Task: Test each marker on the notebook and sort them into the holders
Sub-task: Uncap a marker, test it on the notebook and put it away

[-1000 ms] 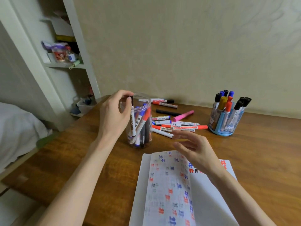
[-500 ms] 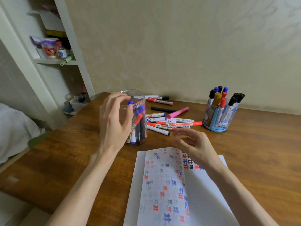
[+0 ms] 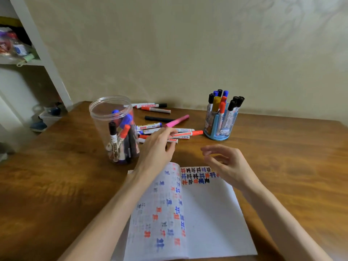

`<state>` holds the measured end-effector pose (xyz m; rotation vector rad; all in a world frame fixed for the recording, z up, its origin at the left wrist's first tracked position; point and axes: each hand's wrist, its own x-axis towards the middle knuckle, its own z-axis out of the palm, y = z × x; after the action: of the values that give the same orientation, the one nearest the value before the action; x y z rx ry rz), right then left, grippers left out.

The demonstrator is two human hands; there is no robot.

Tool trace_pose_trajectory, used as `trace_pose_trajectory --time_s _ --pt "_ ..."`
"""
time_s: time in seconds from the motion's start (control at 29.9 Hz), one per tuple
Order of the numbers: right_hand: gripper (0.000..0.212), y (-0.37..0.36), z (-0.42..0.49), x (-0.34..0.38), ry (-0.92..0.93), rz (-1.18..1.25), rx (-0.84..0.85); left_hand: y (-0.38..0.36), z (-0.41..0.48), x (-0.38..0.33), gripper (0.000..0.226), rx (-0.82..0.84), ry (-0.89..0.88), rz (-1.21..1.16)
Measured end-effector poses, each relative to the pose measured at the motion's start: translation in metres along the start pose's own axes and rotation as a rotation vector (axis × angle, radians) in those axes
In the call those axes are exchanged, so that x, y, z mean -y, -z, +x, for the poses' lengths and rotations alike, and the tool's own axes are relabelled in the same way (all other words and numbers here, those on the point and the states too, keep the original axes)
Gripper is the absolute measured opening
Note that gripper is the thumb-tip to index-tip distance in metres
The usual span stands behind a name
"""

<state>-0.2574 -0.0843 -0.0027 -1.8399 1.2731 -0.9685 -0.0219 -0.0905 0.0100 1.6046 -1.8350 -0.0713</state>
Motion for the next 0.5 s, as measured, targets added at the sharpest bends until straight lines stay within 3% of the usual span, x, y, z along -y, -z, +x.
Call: trace_pose_trajectory --time_s 0.23,0.5 --pt "0.019 0.005 -0.015 -0.018 -0.049 0.035 -0.061 -0.037 0.036 0.006 0.055 0.103 0.065 0.375" --pt "0.029 -0.003 -0.016 -0.021 0.024 -0.002 -0.108 -0.031 0.015 0.002 0.033 -0.034 0.033 0.221"
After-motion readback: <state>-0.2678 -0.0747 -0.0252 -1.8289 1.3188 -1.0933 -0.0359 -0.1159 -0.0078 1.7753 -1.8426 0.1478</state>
